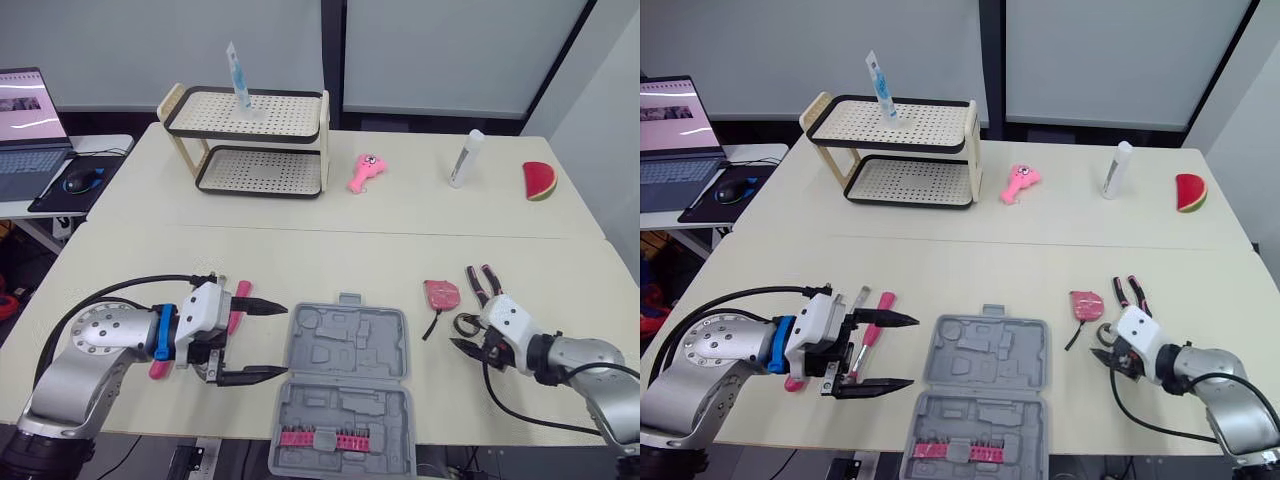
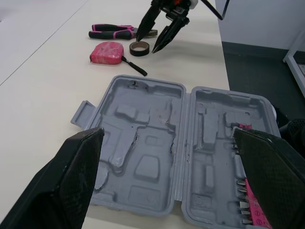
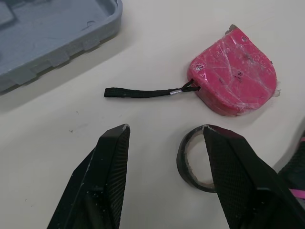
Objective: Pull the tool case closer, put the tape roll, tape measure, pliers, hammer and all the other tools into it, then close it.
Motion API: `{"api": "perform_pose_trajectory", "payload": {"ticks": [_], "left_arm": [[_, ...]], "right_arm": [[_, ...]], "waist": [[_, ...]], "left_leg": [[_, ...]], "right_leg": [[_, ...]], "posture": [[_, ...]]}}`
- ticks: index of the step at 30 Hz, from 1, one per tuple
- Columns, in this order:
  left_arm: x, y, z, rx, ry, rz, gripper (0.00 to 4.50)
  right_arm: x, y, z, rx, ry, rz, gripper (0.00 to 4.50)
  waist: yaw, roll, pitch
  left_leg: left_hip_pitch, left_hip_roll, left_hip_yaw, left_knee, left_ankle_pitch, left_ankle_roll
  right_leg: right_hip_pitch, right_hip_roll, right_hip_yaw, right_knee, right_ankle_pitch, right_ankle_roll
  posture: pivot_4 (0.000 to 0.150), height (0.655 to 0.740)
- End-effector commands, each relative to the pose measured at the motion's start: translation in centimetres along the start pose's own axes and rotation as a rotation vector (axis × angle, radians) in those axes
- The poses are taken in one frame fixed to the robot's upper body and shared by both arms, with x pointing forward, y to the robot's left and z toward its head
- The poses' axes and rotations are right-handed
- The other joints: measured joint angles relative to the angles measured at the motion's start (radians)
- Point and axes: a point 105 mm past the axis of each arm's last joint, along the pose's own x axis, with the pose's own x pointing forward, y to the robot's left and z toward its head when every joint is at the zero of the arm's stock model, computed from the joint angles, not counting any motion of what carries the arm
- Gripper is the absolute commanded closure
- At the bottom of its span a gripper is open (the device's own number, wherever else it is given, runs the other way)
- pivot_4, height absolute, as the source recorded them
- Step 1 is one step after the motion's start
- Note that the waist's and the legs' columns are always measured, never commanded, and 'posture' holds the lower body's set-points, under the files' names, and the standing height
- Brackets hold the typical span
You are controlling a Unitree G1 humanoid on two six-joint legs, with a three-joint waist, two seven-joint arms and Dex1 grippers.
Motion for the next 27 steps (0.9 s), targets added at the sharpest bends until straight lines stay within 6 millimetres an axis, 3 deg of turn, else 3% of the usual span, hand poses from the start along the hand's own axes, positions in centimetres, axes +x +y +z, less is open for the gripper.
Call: {"api": "perform_pose_trajectory", "payload": {"ticks": [1,5,12,18,24,27], "left_arm": [[-0.3,-0.3,-0.2,0.026,0.000,-0.009,0.00],[-0.4,-0.4,-0.7,0.030,0.003,-0.010,0.00],[-0.3,-0.5,-0.9,0.042,-0.006,-0.008,0.00],[0.2,-0.3,-0.2,0.064,-0.044,-0.011,0.00],[0.3,-0.1,0.9,0.083,-0.090,-0.020,0.00],[-0.2,0.3,0.9,0.079,-0.078,0.003,0.00]], "right_arm": [[0.2,-0.4,-0.1,0.011,0.024,-0.020,1.91],[0.5,-0.6,-0.3,0.038,0.049,-0.031,1.91],[0.8,-1.0,-0.7,0.082,0.088,-0.055,3.11],[0.7,-1.3,-0.7,0.102,0.101,-0.072,4.40],[-0.2,-1.5,0.5,0.109,0.079,-0.069,4.49],[-1.1,-1.0,2.1,0.059,0.060,-0.030,4.49]], "waist": [[0.000,0.000,0.000],[0.000,0.000,0.000],[0.001,0.000,0.000],[0.000,0.000,0.000],[0.001,0.000,0.001],[0.000,0.002,0.001]], "left_leg": [[0.000,0.000,0.000,0.000,0.000,0.000],[0.000,0.000,0.000,0.000,0.000,0.000],[0.000,0.000,0.000,0.000,0.000,0.000],[0.000,0.000,0.000,0.000,0.000,0.000],[0.000,0.000,0.000,0.000,0.000,0.000],[0.000,0.000,0.000,0.000,0.000,0.000]], "right_leg": [[0.000,0.000,0.000,0.000,0.000,0.000],[0.000,0.000,0.000,0.000,0.000,0.000],[0.000,0.000,0.000,0.000,0.000,0.000],[0.000,0.000,0.000,0.000,0.000,0.000],[0.000,0.000,0.000,0.000,0.000,0.000],[0.000,0.000,0.000,0.000,0.000,0.000]], "posture": [[0.150,0.7350],[0.150,0.7350],[0.150,0.7350],[0.150,0.7350],[0.150,0.7350],[0.150,0.7350]]}}
